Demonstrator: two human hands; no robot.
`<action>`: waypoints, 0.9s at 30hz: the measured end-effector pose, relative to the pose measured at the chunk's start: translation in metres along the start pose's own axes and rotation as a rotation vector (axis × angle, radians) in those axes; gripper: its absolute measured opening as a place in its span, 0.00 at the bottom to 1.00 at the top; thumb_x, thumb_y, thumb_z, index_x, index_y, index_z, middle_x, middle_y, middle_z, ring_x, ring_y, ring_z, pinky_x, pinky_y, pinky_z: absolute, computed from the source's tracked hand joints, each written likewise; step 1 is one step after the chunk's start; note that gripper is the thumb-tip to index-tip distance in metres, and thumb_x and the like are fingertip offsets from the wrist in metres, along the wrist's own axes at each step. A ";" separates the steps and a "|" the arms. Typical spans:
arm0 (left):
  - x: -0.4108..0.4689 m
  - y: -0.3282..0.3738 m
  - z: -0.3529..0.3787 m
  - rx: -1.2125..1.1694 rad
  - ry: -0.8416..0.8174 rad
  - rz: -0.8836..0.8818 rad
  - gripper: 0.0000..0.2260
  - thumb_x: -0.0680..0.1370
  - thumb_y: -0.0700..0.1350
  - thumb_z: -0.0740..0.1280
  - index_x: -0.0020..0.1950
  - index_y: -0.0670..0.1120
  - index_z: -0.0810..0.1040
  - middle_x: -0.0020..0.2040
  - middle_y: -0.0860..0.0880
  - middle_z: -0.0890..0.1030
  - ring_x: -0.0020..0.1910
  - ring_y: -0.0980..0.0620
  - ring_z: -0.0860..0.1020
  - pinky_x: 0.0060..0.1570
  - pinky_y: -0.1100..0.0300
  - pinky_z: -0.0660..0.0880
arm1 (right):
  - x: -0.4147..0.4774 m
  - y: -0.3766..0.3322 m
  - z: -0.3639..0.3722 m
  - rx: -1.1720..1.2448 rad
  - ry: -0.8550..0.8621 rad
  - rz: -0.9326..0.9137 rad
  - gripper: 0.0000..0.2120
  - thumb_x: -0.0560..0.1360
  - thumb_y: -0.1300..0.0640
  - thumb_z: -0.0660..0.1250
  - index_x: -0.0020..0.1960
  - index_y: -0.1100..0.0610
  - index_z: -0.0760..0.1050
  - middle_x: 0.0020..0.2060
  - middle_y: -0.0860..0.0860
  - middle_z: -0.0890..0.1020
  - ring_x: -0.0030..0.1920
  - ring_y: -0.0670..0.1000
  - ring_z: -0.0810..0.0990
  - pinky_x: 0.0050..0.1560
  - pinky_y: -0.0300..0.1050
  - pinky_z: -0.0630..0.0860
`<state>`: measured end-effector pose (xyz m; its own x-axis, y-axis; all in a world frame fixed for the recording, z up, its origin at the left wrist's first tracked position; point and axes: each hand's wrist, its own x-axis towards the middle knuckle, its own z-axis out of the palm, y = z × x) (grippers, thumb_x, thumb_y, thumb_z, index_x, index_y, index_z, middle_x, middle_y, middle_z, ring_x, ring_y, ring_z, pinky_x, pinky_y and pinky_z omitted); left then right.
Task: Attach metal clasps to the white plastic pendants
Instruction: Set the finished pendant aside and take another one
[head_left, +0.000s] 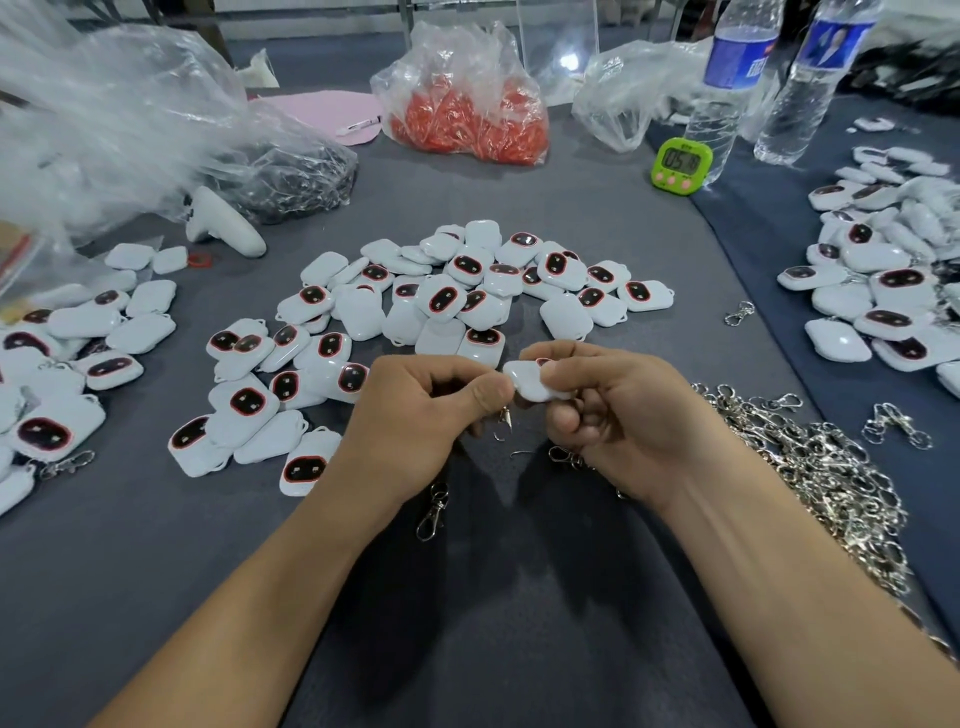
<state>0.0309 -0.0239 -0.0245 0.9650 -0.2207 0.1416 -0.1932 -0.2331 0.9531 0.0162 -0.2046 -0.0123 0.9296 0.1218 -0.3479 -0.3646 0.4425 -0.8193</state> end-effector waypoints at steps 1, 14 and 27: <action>0.001 -0.001 0.002 -0.050 -0.014 -0.029 0.03 0.71 0.54 0.77 0.39 0.57 0.87 0.31 0.52 0.83 0.29 0.58 0.76 0.34 0.64 0.75 | 0.000 0.000 0.000 0.001 -0.003 -0.011 0.09 0.76 0.71 0.62 0.46 0.63 0.79 0.33 0.57 0.80 0.22 0.47 0.70 0.20 0.36 0.63; -0.003 0.005 -0.004 0.608 0.100 0.462 0.03 0.73 0.47 0.75 0.44 0.49 0.87 0.37 0.54 0.83 0.38 0.56 0.77 0.40 0.65 0.71 | -0.003 0.004 0.006 -0.159 0.061 -0.172 0.10 0.75 0.71 0.65 0.48 0.58 0.80 0.30 0.54 0.80 0.22 0.48 0.71 0.25 0.39 0.61; 0.002 0.004 0.003 -0.020 0.076 -0.008 0.13 0.72 0.39 0.76 0.43 0.59 0.87 0.37 0.54 0.86 0.34 0.58 0.79 0.41 0.65 0.76 | -0.005 0.003 0.006 -0.119 0.067 -0.247 0.11 0.75 0.70 0.69 0.49 0.57 0.84 0.34 0.56 0.80 0.23 0.48 0.73 0.26 0.39 0.66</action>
<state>0.0318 -0.0285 -0.0209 0.9774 -0.1462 0.1528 -0.1823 -0.2158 0.9593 0.0108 -0.1985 -0.0100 0.9869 -0.0372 -0.1572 -0.1351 0.3438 -0.9293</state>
